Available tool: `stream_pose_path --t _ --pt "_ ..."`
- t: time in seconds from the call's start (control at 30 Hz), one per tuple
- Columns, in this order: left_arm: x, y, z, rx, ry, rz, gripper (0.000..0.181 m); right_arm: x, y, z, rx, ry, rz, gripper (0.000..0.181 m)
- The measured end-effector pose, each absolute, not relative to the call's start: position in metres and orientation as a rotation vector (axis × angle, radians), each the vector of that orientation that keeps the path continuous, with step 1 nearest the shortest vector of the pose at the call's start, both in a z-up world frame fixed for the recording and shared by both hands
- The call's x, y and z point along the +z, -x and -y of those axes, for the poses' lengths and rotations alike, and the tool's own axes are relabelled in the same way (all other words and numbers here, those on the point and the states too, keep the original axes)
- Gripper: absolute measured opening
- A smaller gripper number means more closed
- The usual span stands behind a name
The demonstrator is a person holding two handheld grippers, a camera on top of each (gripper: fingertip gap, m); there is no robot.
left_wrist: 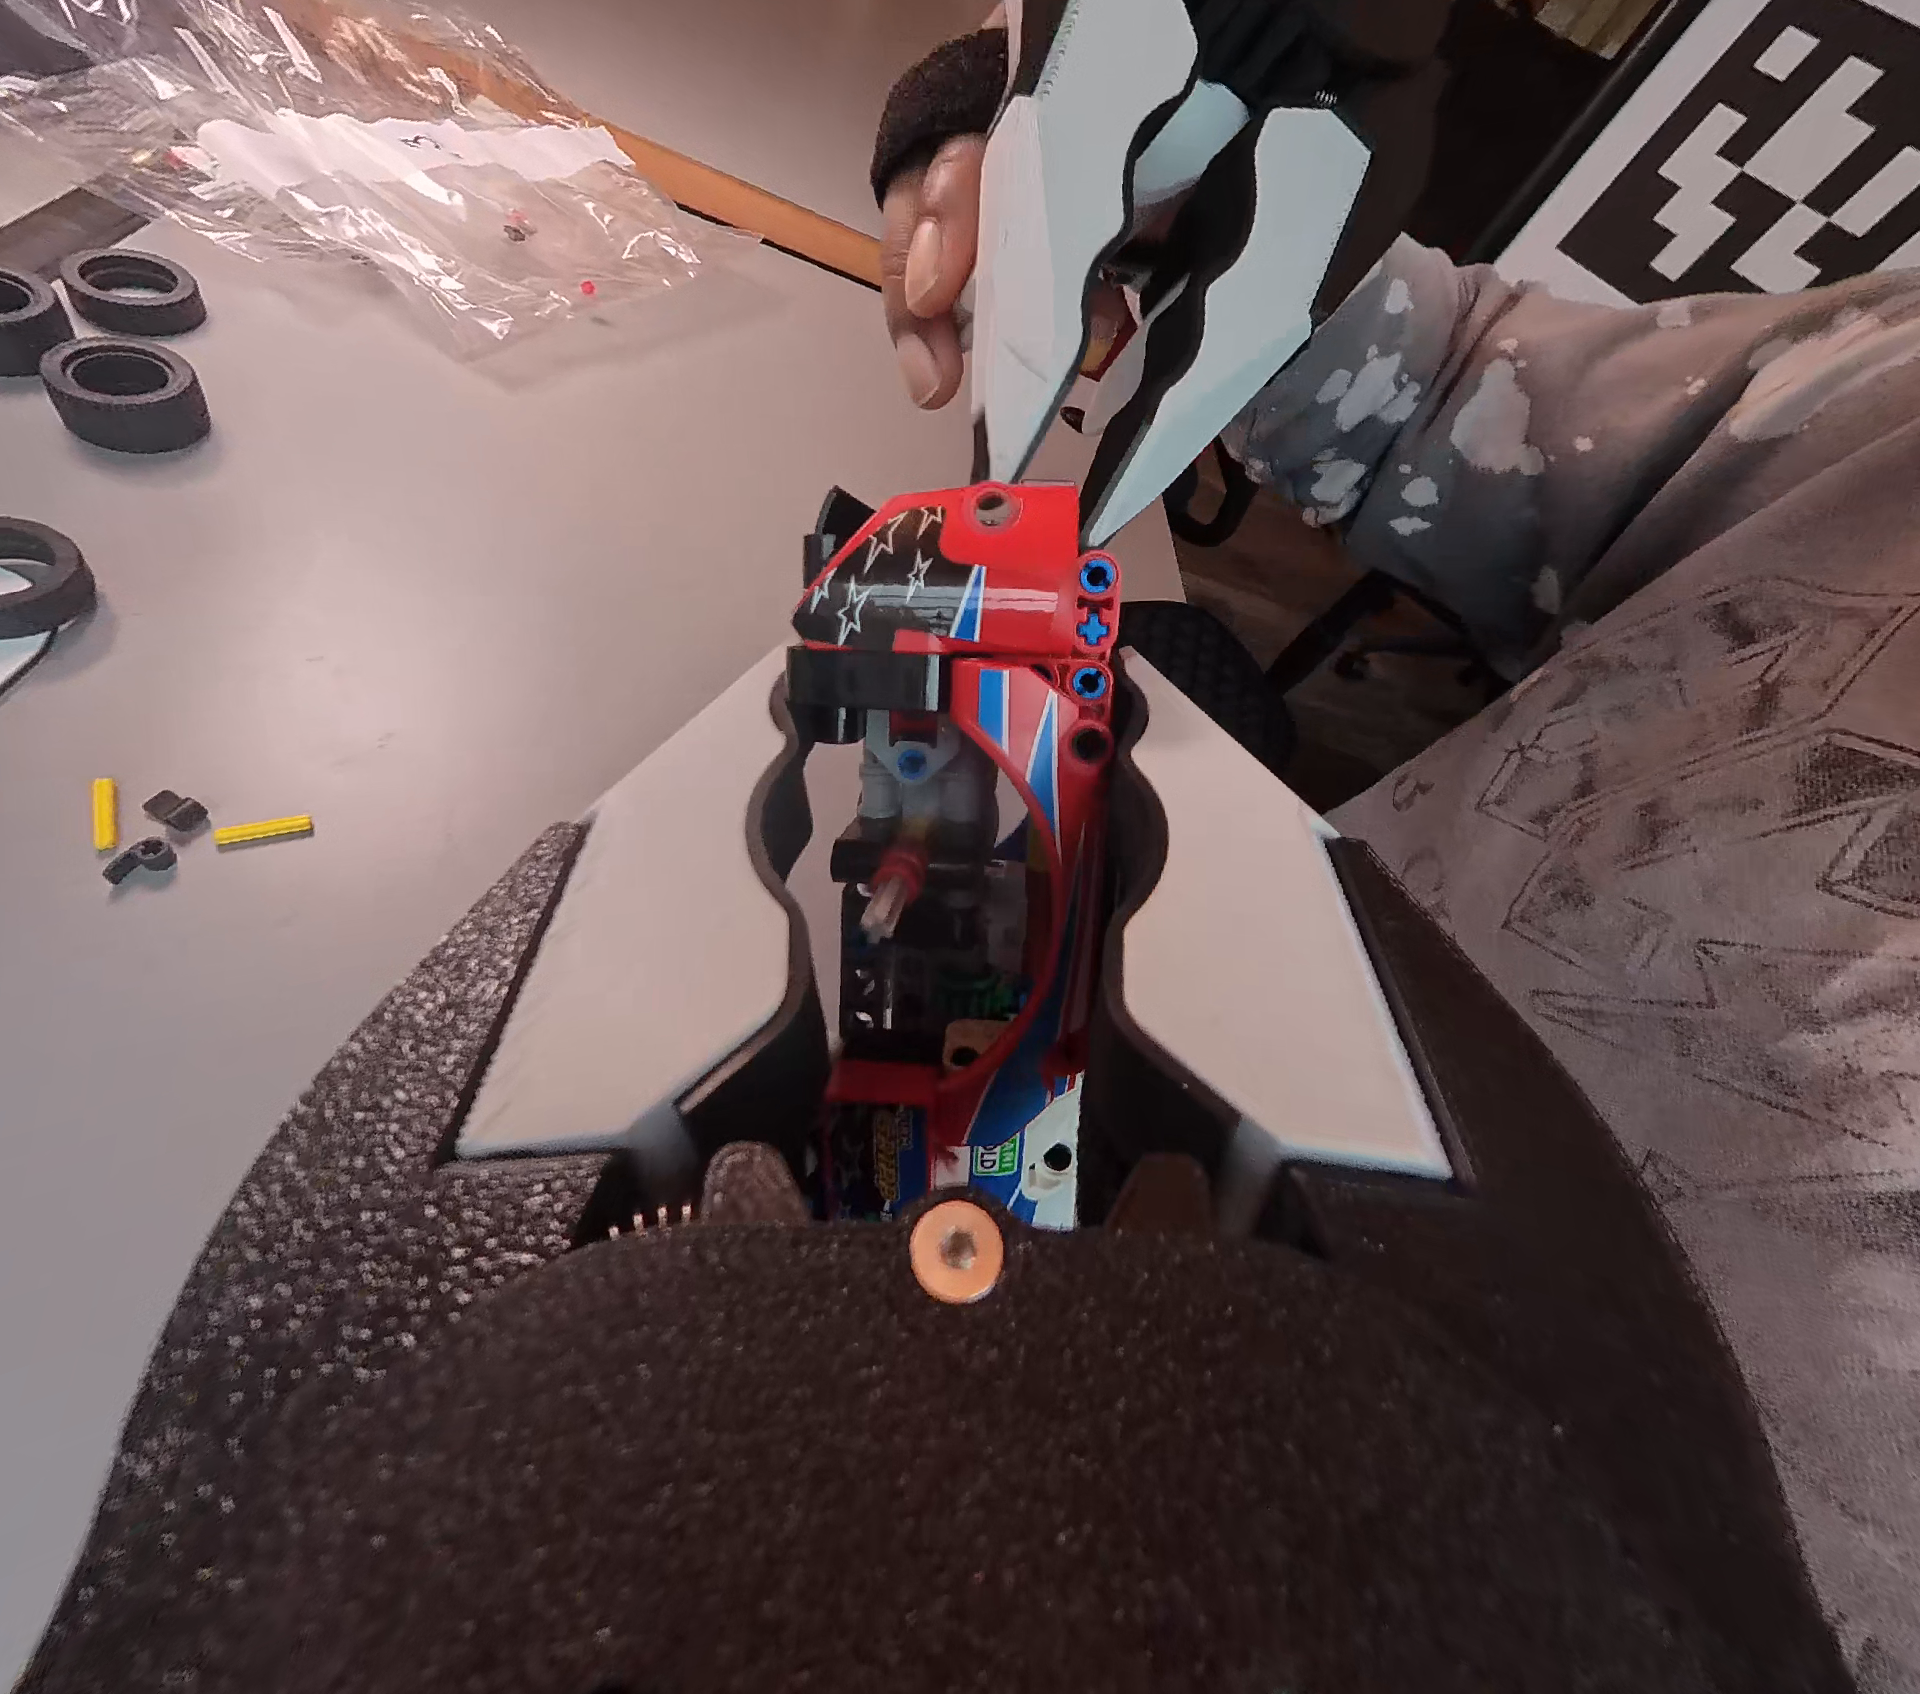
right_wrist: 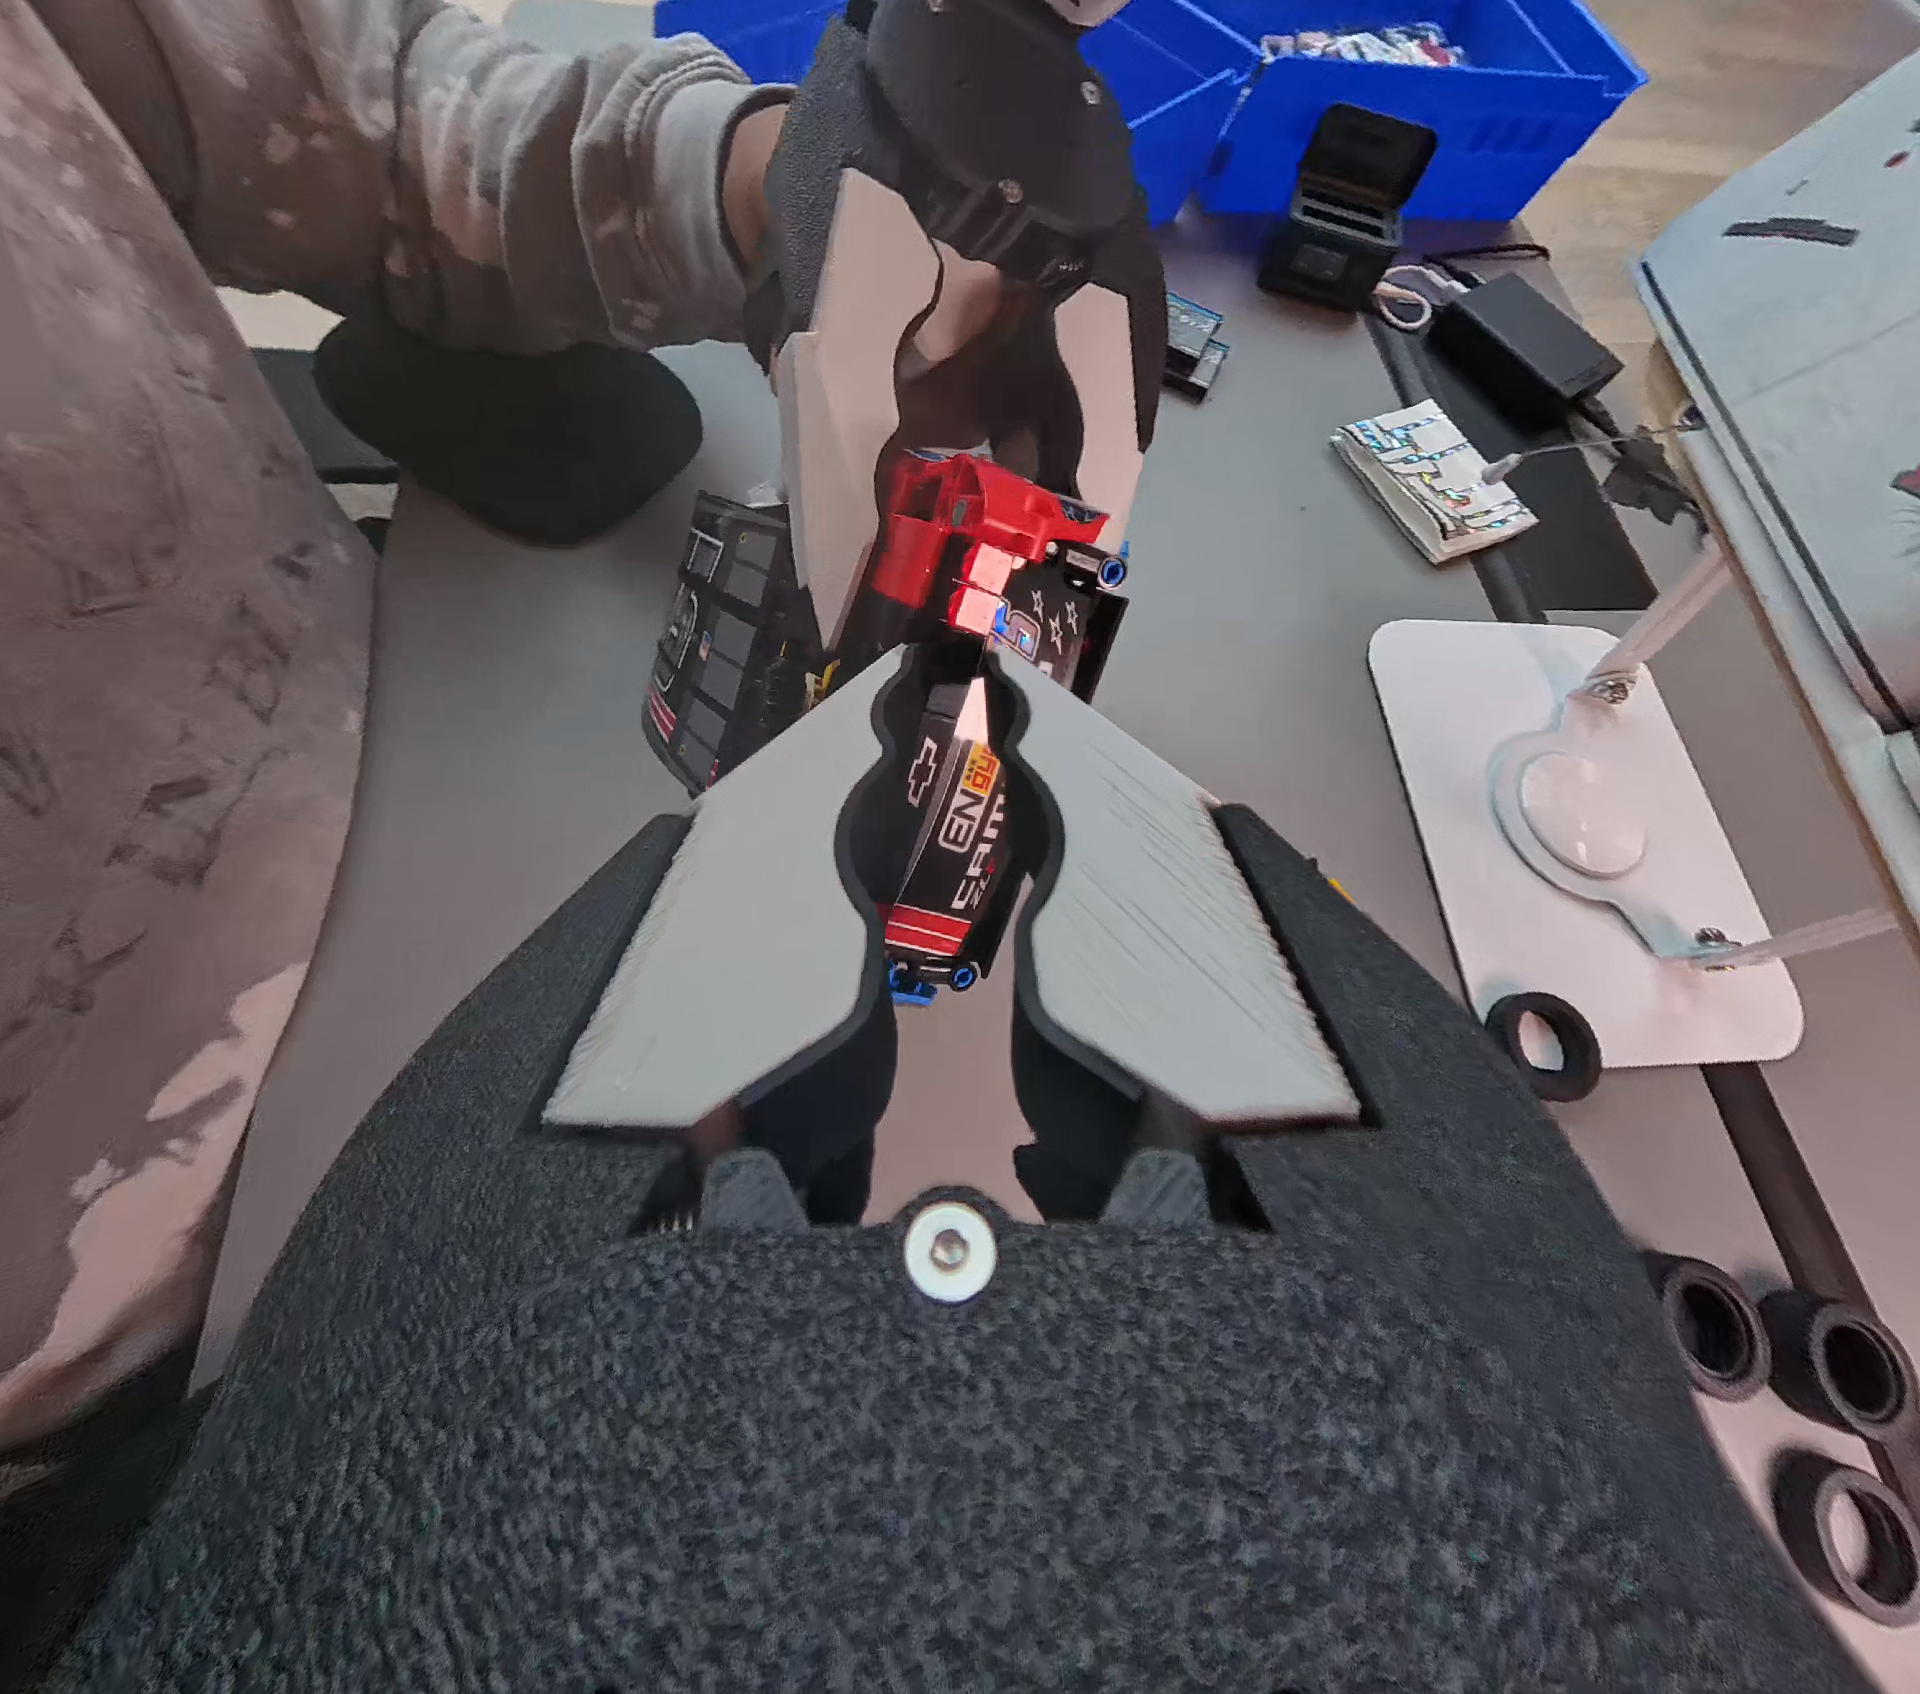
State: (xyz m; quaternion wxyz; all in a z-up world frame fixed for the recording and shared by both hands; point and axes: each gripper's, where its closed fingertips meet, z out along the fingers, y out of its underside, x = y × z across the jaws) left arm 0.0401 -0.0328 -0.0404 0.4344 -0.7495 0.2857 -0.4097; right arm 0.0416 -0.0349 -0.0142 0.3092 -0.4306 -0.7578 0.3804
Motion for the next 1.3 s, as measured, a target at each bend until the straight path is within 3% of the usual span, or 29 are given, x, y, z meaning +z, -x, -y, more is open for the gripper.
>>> stream_pose_path --t 0.57,1.3 --pt "-0.038 -0.052 0.047 -0.947 1.853 -0.839 0.053 -0.001 -0.042 0.055 1.366 1.221 2.055 0.007" --pt "-0.045 -0.042 0.035 -1.012 1.864 -0.768 0.053 0.013 -0.064 0.028 1.708 1.146 1.600 0.008"
